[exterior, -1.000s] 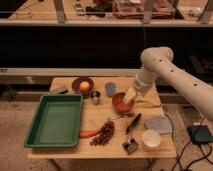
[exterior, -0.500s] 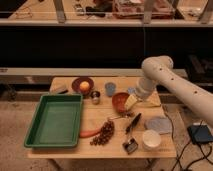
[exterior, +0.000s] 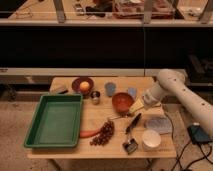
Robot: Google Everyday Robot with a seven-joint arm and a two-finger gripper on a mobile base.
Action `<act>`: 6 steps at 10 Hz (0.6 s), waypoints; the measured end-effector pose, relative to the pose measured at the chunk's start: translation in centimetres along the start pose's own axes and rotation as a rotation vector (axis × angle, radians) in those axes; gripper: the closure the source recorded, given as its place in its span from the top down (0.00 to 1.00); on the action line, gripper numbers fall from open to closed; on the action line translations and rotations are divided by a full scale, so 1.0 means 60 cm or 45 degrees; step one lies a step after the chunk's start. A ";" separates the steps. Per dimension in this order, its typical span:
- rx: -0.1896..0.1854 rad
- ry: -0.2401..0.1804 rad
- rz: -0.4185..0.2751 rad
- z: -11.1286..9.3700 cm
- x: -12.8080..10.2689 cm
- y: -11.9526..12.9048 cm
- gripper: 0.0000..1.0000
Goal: Place fork in red bowl
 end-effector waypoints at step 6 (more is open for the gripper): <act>0.196 0.061 -0.004 0.032 0.004 -0.005 0.72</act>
